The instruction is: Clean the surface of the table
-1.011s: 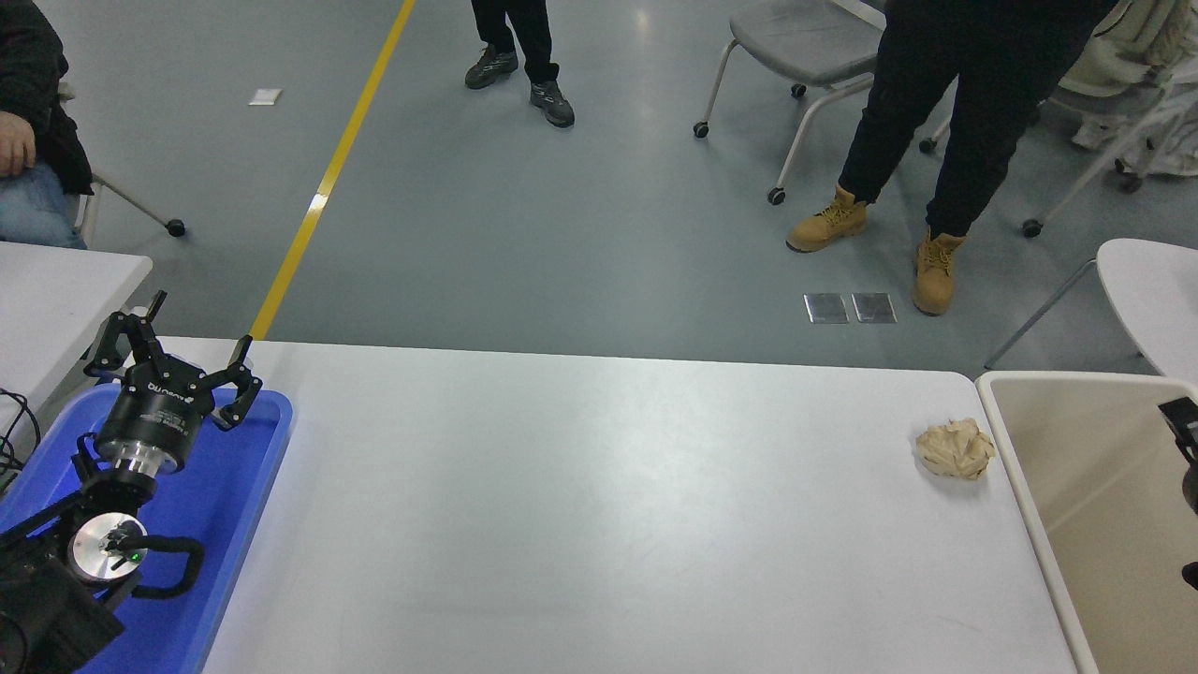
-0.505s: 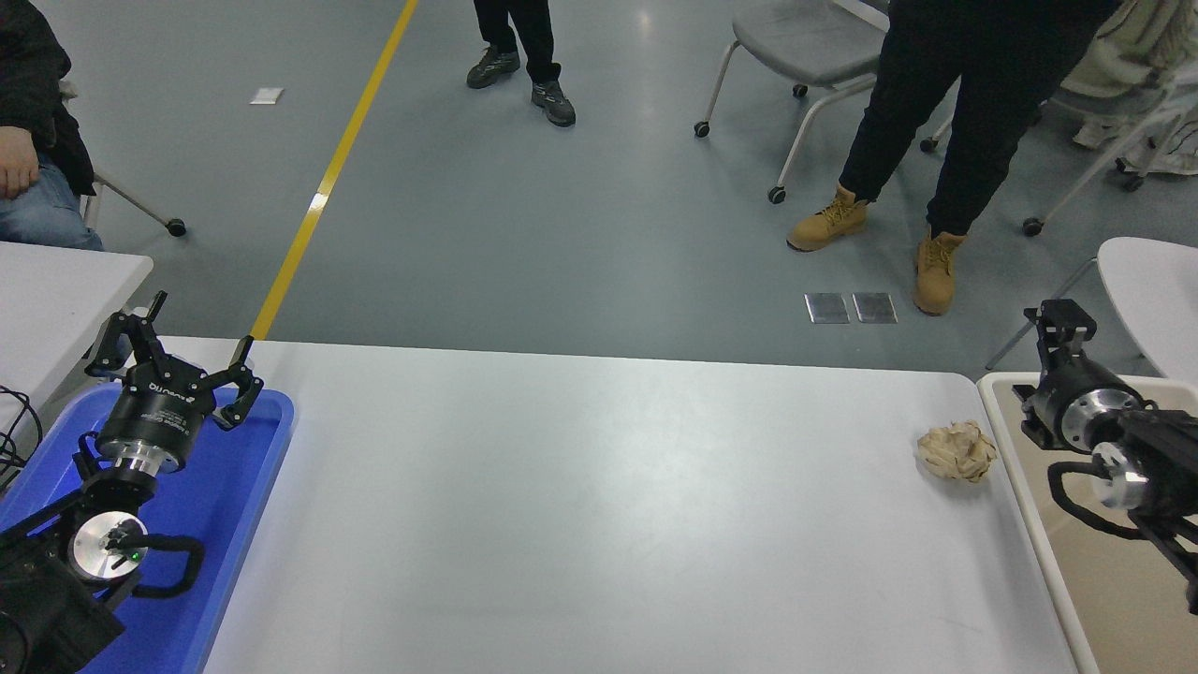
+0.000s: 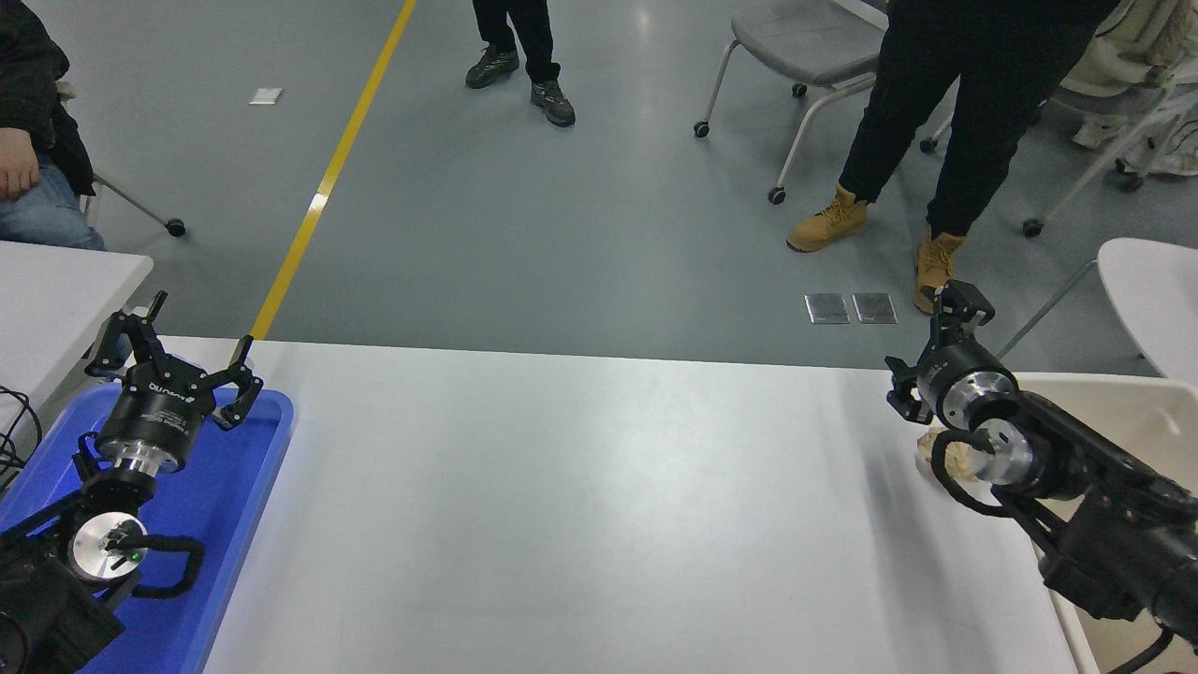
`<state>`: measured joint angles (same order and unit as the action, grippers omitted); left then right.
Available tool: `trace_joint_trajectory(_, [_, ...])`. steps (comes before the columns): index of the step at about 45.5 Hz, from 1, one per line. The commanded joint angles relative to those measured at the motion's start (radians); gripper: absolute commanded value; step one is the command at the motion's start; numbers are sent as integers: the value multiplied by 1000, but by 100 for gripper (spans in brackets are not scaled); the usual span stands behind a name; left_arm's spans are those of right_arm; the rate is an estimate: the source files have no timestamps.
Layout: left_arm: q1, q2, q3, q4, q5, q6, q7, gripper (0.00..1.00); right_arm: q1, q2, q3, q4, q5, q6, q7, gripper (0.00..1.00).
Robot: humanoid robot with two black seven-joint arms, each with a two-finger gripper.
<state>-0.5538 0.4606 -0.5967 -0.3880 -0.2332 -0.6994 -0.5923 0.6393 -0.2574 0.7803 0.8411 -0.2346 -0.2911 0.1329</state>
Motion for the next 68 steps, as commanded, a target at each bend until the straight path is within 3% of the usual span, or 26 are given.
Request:
trace_joint_trajectory(1, [0,0,0,0,0,0,0,100,-3,64,14,0,3,1,14,100])
trace_joint_trajectory(23, [0,0,0,0,0,0,0,100,-1,37,-29,-2,-15,1,14,100])
trace_joint_trajectory(33, [0,0,0,0,0,0,0,100,31,-132,-236,27,-90,4,17,100])
trace_joint_trajectory(52, [0,0,0,0,0,0,0,100,189,-470,-617,288,-583,6,17,100])
trace_joint_trajectory(62, [0,0,0,0,0,0,0,100,276,-505,-835,280,-920,12,16,100])
trace_joint_trajectory(68, [0,0,0,0,0,0,-1,100,318,-502,-960,253,-1003,18,16,100])
